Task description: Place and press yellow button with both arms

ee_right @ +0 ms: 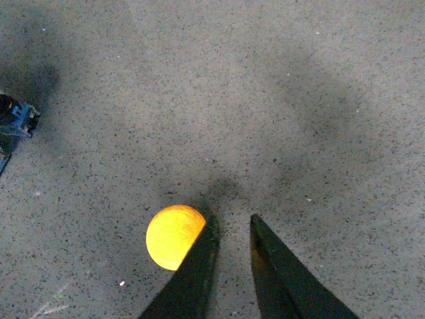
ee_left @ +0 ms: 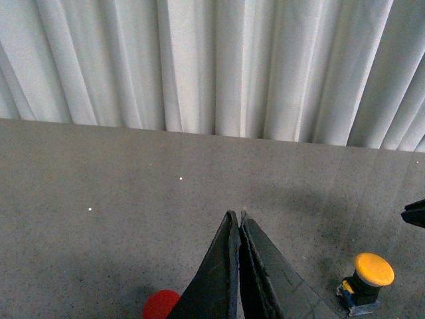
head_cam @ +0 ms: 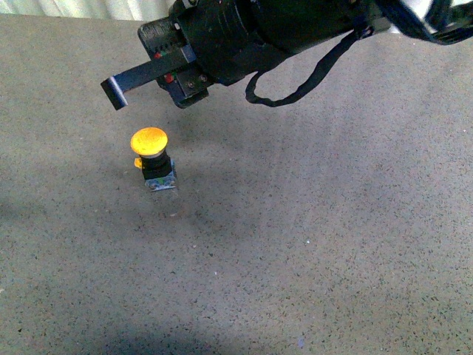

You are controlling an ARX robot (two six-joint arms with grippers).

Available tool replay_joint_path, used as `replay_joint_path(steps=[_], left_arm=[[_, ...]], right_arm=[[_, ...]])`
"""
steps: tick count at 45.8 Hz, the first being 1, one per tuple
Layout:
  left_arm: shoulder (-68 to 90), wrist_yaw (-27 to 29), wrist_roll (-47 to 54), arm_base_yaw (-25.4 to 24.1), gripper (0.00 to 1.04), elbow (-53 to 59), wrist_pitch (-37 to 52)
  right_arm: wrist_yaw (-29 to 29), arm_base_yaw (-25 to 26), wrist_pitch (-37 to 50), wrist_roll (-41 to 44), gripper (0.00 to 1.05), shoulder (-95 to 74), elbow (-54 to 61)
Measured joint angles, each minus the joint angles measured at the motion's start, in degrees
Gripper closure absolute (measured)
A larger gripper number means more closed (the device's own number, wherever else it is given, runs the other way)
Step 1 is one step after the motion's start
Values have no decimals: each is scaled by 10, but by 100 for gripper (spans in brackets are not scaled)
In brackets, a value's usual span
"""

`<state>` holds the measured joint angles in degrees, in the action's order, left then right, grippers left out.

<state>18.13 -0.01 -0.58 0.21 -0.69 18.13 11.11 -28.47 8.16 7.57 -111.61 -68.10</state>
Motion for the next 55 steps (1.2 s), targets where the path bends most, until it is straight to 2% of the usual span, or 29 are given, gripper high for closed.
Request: replay_joint_path(steps=[3, 23, 27, 30, 55], left_arm=[[-13, 0, 0, 0, 103, 0, -13], [-82, 0, 0, 0, 103, 0, -82], [-137, 0, 0, 0, 103, 0, -156], [-163, 0, 0, 0, 103, 0, -176], [-172, 0, 0, -1, 103, 0, -181]], right_arm=[[5, 0, -4, 0, 104, -13, -8], [50, -17, -22, -5, 103, -49, -36], [51, -19, -25, -5, 103, -53, -39], [52, -19, -27, -6, 103, -56, -41], [37, -19, -75, -22, 103, -85, -58]])
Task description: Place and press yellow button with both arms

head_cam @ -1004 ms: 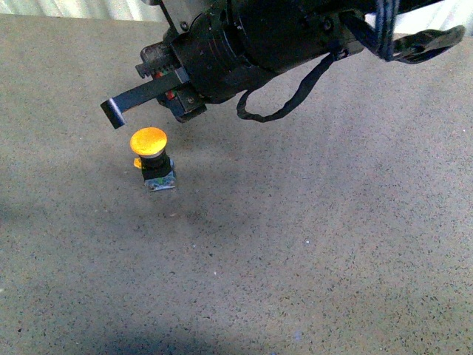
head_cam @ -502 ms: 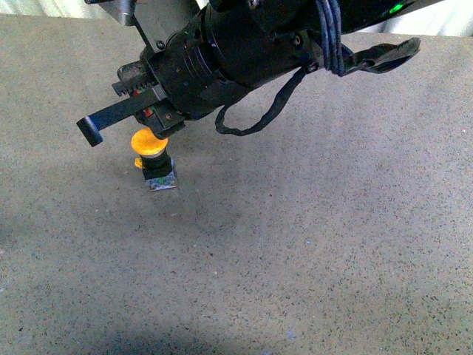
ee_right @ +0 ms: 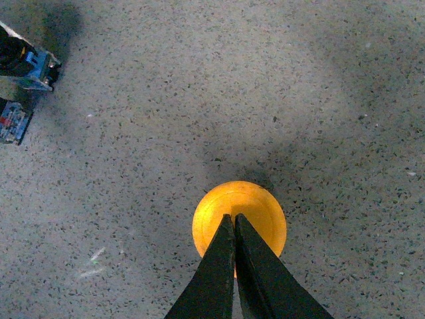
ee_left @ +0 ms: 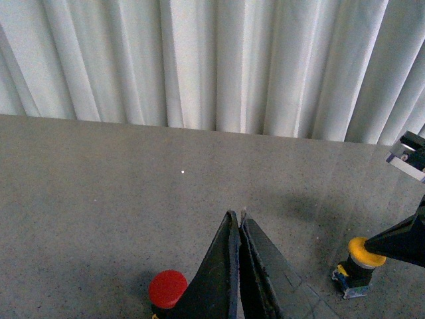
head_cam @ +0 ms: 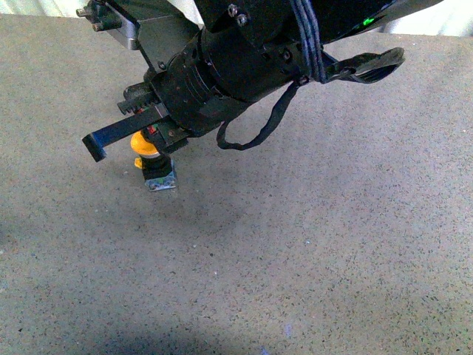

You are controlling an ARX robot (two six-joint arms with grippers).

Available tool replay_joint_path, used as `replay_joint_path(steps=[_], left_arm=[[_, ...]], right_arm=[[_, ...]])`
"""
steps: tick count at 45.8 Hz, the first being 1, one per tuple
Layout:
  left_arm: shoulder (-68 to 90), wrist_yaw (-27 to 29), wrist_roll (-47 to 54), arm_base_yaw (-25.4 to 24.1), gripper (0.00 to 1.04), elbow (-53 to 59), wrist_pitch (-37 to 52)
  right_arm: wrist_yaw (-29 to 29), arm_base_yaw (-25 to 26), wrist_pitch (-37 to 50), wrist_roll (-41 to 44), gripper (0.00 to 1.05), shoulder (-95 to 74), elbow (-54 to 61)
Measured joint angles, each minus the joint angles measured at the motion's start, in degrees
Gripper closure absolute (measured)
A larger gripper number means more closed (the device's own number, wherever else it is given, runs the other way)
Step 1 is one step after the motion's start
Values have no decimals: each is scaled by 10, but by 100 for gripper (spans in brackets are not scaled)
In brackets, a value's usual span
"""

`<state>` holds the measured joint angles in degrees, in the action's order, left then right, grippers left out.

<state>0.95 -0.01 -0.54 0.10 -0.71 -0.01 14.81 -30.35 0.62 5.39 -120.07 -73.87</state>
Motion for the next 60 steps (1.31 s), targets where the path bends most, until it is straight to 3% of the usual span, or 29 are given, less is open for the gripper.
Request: replay_joint_path(steps=[15, 23, 29, 35, 39, 43, 60], left_arm=[[0, 0, 0, 0, 103, 0, 0], [0, 0, 0, 0, 103, 0, 0], [0, 0, 0, 0, 103, 0, 0], [0, 0, 0, 0, 103, 0, 0], [0, 0, 0, 0, 103, 0, 0], [0, 0, 0, 0, 103, 0, 0], [0, 0, 0, 0, 103, 0, 0]], right_arm=[[18, 12, 36, -47, 103, 8, 12], [30, 40, 82, -87, 103, 86, 56], [8, 68, 118, -95, 103, 165, 104], [-25, 103, 156, -97, 80, 256, 202], [-250, 106, 391, -72, 97, 309, 327], [-311, 124, 499, -64, 103, 349, 402], [-248, 200, 536, -57, 103, 498, 585]])
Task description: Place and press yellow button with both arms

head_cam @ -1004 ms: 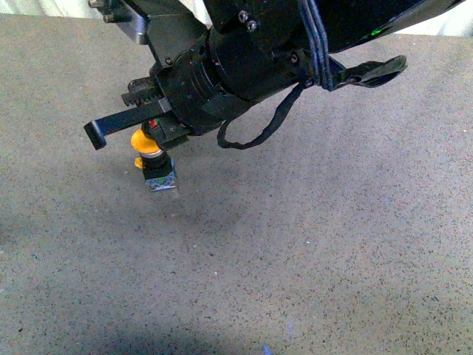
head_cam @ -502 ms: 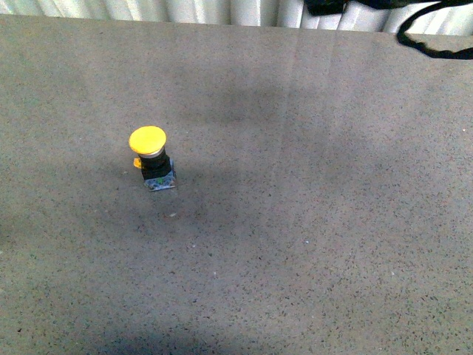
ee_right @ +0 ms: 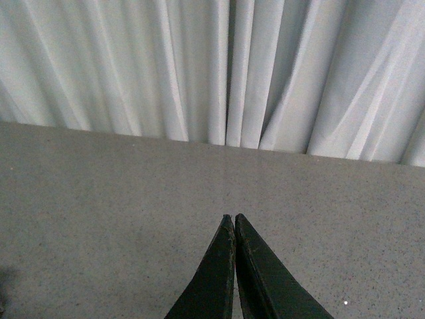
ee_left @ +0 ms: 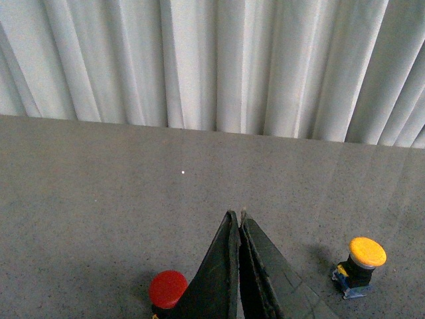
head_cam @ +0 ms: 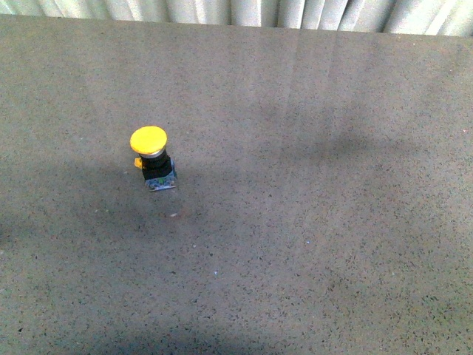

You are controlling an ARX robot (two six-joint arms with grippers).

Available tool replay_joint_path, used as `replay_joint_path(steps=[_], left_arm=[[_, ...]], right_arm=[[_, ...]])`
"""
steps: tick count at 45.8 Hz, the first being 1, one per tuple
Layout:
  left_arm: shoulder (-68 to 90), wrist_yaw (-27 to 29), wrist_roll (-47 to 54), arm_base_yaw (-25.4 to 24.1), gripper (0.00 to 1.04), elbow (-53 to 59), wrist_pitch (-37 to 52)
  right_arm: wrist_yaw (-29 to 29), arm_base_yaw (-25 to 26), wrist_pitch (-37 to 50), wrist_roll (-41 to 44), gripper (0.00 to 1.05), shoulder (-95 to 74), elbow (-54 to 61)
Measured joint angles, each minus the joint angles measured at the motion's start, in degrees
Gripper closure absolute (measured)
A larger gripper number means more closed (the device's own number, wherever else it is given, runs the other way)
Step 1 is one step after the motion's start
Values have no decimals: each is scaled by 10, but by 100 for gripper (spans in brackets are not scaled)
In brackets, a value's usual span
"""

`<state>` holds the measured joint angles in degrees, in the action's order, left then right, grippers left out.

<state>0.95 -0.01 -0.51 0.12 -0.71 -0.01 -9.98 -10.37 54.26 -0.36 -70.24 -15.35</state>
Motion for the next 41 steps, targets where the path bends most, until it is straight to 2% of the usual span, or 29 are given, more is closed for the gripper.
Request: replay_joint_path(steps=[22, 25, 29, 41], left_arm=[[0, 0, 0, 0, 103, 0, 0], [0, 0, 0, 0, 103, 0, 0], [0, 0, 0, 0, 103, 0, 0], [0, 0, 0, 0, 103, 0, 0]], right_arm=[[52, 54, -63, 0, 103, 165, 103], [91, 81, -46, 0, 103, 174, 122], [95, 101, -75, 1, 103, 205, 138], [99, 102, -172, 1, 103, 320, 143]])
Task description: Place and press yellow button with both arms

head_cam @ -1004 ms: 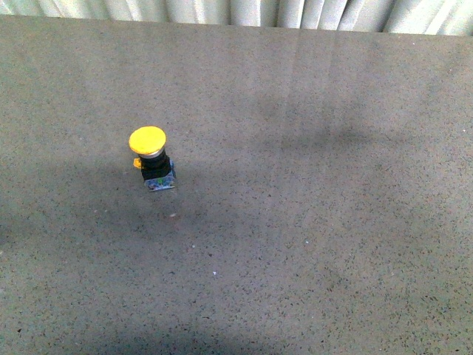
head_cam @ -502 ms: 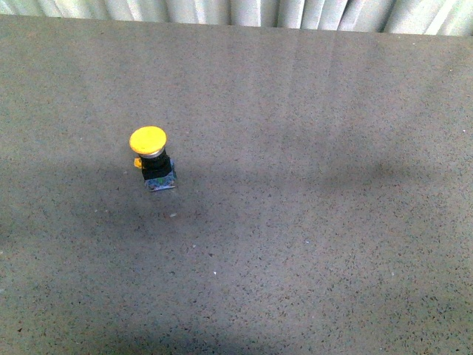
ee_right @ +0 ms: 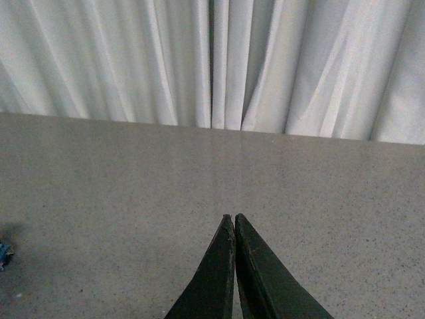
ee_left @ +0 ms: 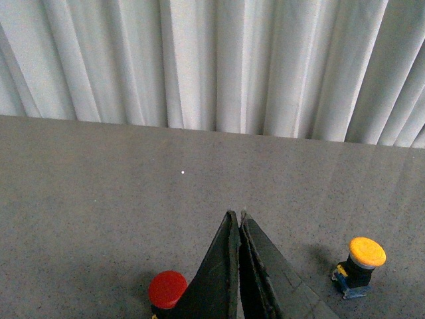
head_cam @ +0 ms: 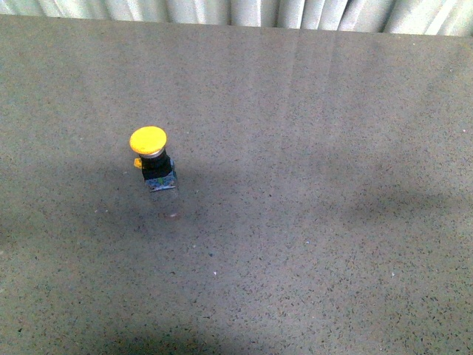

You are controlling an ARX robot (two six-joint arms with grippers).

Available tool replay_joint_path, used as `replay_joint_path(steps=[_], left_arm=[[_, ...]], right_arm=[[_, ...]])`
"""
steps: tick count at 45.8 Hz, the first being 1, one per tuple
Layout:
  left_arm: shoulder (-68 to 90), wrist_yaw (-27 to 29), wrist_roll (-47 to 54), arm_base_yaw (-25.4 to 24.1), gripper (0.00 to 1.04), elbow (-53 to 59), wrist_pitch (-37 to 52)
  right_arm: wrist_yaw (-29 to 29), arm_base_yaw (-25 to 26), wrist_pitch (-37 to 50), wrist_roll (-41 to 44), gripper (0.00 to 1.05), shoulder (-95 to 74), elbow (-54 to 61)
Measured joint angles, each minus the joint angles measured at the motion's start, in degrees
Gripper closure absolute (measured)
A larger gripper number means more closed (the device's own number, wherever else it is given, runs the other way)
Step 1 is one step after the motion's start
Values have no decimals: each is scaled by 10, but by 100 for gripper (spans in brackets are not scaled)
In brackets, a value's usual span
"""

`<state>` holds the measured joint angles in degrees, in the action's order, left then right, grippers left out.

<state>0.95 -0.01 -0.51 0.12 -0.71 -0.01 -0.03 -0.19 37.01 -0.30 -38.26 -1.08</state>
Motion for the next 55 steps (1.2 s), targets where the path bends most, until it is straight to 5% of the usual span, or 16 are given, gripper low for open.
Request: replay_joint_path(steps=[48, 55], left_arm=[[0, 0, 0, 0, 103, 0, 0], [0, 0, 0, 0, 103, 0, 0]], right_arm=[[0, 0, -269, 0, 103, 282, 0], [-1, 0, -366, 0, 103, 375, 0]])
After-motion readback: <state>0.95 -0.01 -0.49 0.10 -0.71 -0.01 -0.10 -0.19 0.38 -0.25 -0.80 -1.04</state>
